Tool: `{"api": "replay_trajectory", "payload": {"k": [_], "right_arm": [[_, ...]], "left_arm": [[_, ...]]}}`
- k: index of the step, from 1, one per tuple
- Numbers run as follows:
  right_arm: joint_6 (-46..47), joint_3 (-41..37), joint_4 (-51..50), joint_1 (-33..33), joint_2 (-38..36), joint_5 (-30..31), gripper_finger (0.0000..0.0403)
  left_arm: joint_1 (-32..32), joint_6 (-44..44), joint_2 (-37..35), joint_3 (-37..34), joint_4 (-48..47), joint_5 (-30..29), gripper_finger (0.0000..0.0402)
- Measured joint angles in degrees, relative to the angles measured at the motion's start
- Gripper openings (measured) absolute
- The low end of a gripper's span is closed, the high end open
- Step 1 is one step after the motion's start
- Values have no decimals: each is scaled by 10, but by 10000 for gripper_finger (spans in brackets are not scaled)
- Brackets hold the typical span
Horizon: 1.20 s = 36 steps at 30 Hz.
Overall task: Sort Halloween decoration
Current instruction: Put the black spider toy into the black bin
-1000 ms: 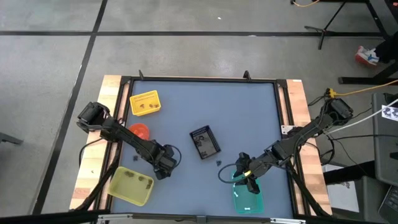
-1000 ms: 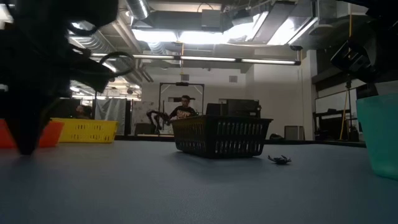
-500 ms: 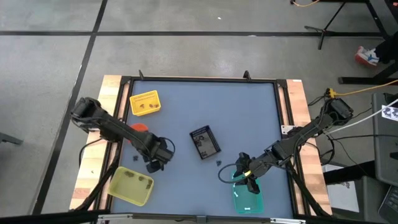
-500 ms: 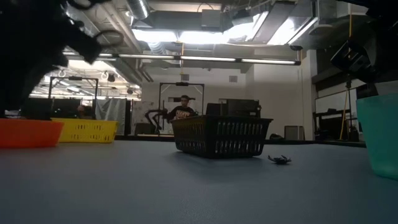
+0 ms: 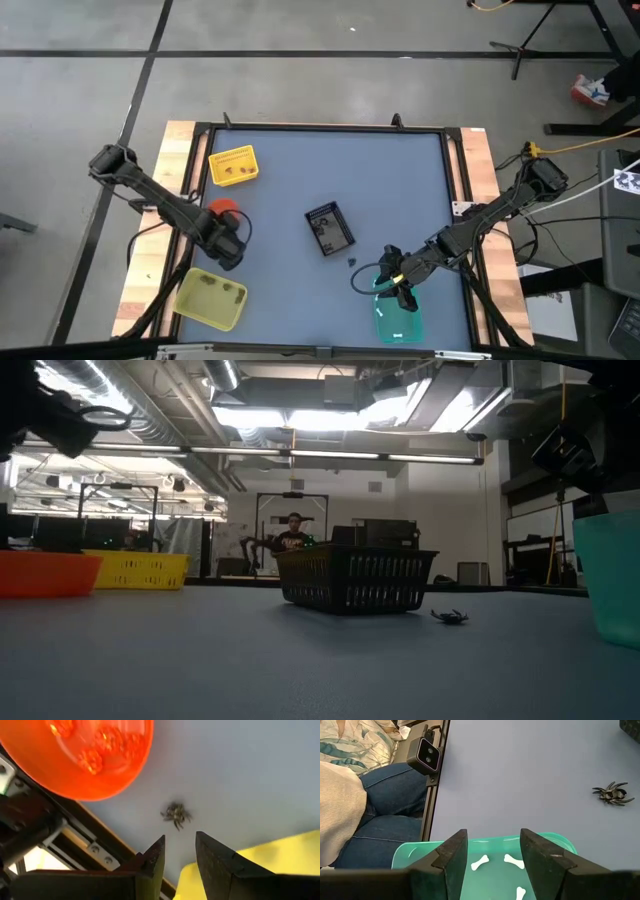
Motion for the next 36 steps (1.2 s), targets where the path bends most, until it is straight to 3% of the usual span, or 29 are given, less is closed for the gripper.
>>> {"api": "replay_trajectory", "payload": {"k": [6,12,24,36], "right_arm": [[0,0,0,0,0,0,179],[0,0,-1,0,0,0,179],[-11,0,-11,0,0,0,179],[-12,0,-20,0,0,10,179]], "left_arm": [[-4,-42,3,-27,17,54,101],[-3,-88,3,-76,75,102,139],[-3,-227,3,-121,132,86,167],[-2,-263,3,-124,159,75,167]]}}
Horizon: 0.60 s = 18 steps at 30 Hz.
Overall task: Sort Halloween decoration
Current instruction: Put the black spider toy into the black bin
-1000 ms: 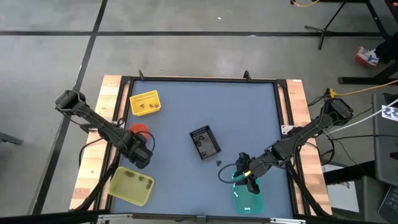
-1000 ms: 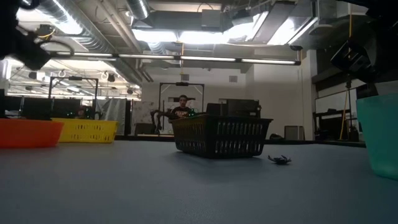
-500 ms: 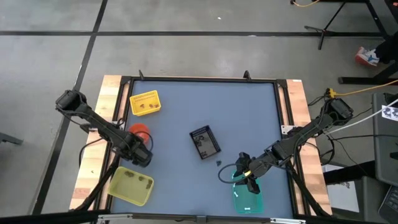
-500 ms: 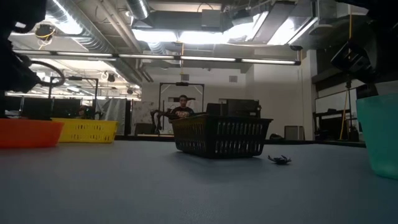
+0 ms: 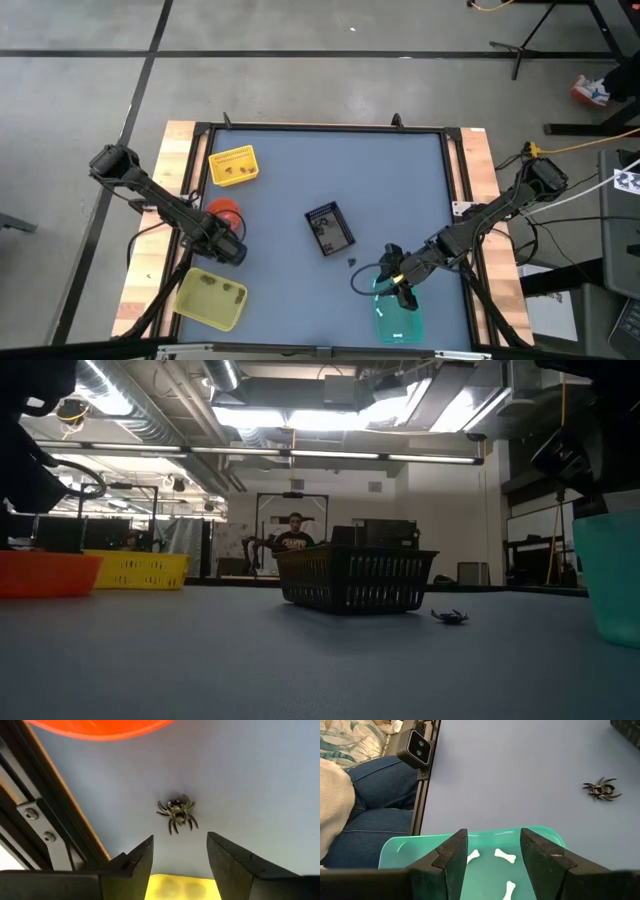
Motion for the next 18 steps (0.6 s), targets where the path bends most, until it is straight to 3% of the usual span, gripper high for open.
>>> {"api": "replay_trajectory", "payload": {"k": [8,18], "right_arm": [[0,0,-11,0,0,0,179],[0,0,-14,0,0,0,179]], "left_arm": [[0,-71,0,0,0,-65,167],[-15,-115,0,-4,4,-67,167]]}}
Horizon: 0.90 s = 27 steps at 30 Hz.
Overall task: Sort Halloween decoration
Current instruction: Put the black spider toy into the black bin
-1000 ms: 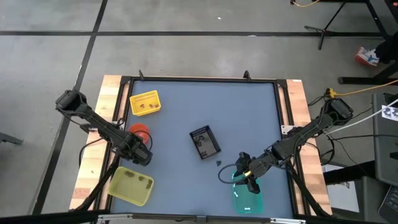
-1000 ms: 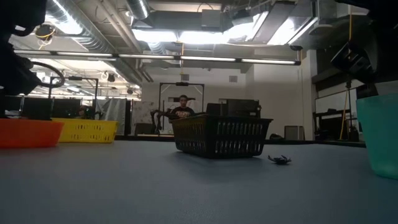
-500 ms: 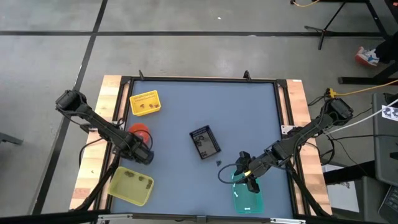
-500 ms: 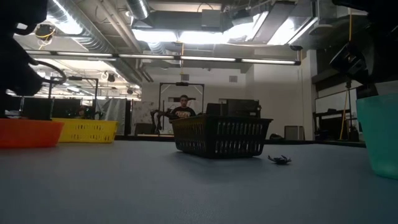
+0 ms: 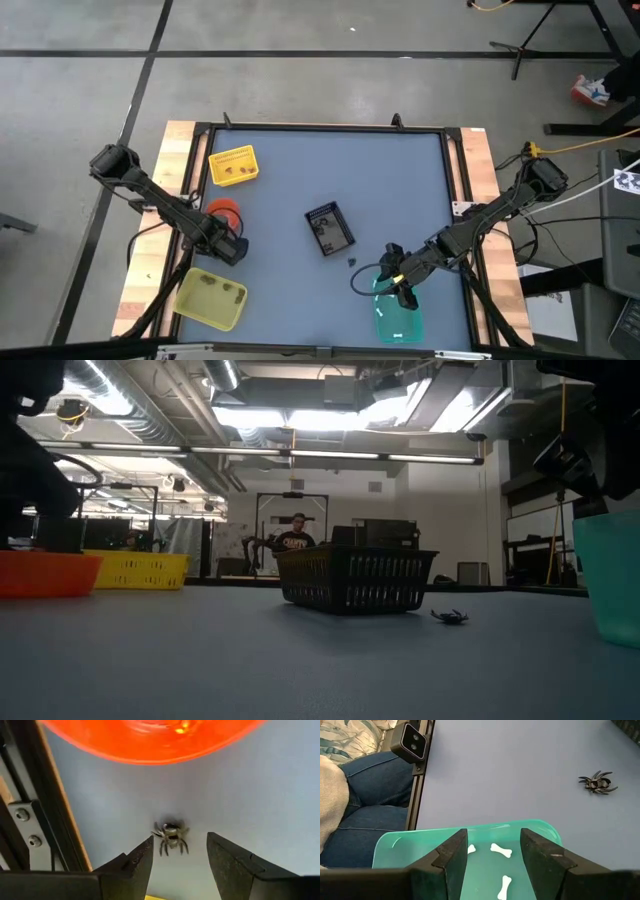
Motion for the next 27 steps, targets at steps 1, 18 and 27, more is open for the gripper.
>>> {"api": "replay_trajectory", "payload": {"k": [1,18,27], "right_arm": [[0,0,0,0,0,0,179],[-2,0,0,0,0,-1,179],[-15,0,0,0,0,-1,179]], "left_arm": [[-4,-10,0,-3,2,0,167],[-26,-58,-2,-57,78,-6,167],[-26,-57,-1,-58,81,-8,144]]}}
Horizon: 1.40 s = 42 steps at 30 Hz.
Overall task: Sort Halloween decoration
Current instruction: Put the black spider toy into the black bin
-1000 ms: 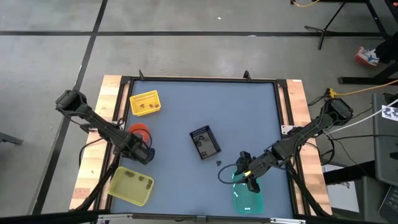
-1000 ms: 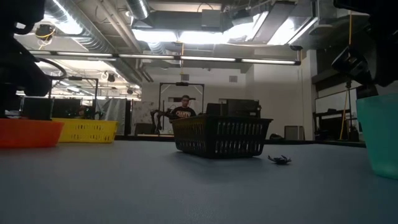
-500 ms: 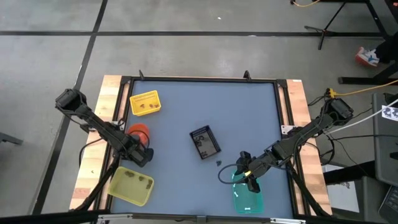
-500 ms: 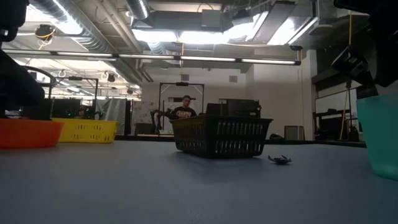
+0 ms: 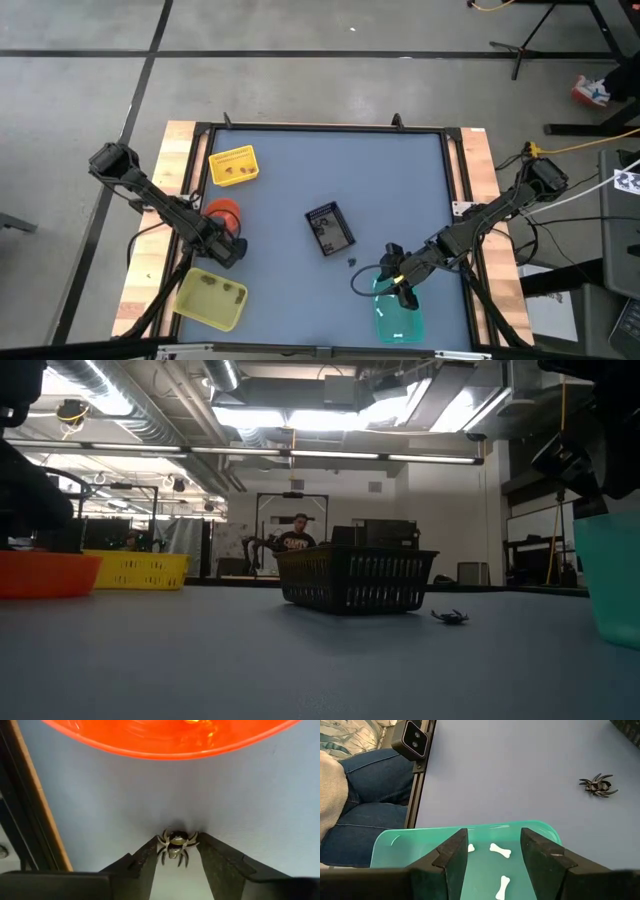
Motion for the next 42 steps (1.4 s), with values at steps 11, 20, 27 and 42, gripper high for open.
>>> {"api": "replay_trajectory", "payload": {"k": [11,20,27,42], "right_arm": [[0,0,0,0,0,0,179],[0,0,0,0,0,0,179],[0,0,0,0,0,0,179],[0,0,0,0,0,0,179]], "left_arm": [[0,0,0,0,-1,0,108],[0,0,0,0,-1,1,106],[0,1,1,0,-1,1,106],[-1,21,4,21,-8,-15,105]]}}
